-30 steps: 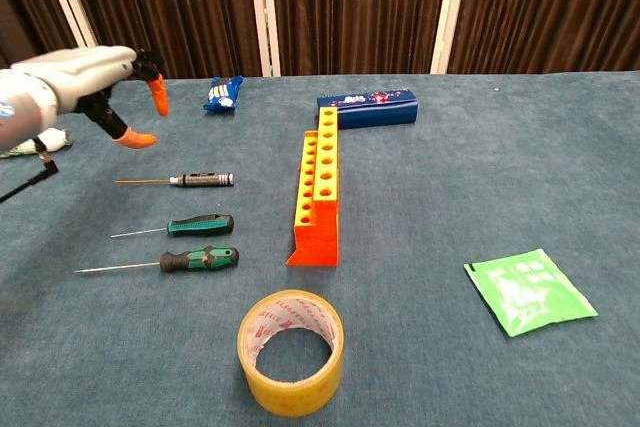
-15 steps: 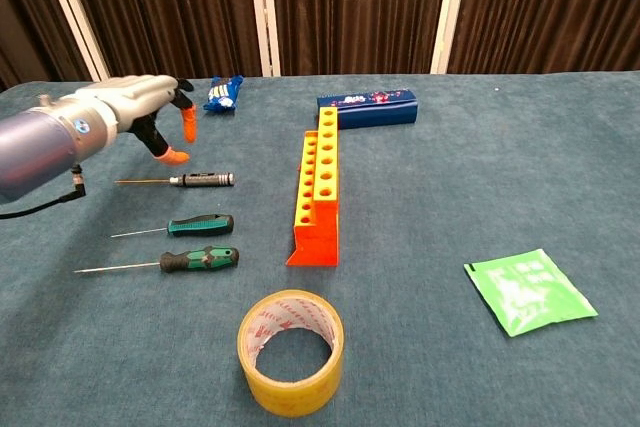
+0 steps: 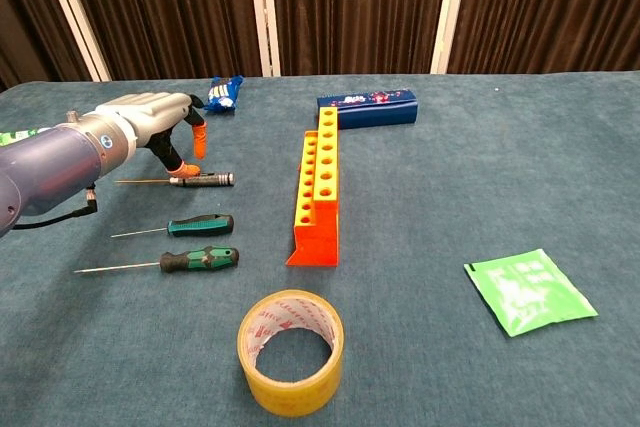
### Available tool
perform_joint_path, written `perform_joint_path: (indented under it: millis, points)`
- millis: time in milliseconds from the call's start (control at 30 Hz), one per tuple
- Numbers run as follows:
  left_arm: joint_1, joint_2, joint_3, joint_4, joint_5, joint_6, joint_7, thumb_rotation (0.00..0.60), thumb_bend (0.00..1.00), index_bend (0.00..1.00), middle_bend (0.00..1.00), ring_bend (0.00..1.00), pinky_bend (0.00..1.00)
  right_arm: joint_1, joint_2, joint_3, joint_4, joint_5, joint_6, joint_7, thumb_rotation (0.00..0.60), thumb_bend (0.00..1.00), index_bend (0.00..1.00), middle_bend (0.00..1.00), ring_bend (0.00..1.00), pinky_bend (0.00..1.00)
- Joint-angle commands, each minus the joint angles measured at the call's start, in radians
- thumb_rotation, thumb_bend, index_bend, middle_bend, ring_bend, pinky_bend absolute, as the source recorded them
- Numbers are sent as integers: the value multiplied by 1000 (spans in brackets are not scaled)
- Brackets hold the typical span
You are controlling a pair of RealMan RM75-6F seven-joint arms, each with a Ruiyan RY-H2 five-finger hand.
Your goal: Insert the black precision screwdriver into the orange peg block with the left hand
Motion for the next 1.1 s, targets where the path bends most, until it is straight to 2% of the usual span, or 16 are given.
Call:
perform_joint_path:
  millis: [33, 367, 700, 1100]
  points:
    - [-7, -8, -2, 12, -12, -5, 5, 600, 329, 464, 0, 0, 0, 0, 1, 0, -2, 0, -2, 2, 600, 34, 0, 0, 0, 0]
    - [-33, -35, 0, 39, -52, -26, 28, 600, 328, 438, 0, 0, 0, 1, 3, -1, -1, -1, -6, 8, 600, 35, 0, 0, 0, 0]
    - [-45, -58, 3, 71, -52, -28, 18, 600, 327, 473, 0, 0, 0, 2, 4, 0, -4, 1, -8, 13, 600, 36, 0, 0, 0, 0]
    - [-51, -84, 3, 112, -63, -43, 13, 600, 327, 470, 0, 0, 0, 1, 4, -1, -6, 1, -8, 13, 600, 37, 0, 0, 0, 0]
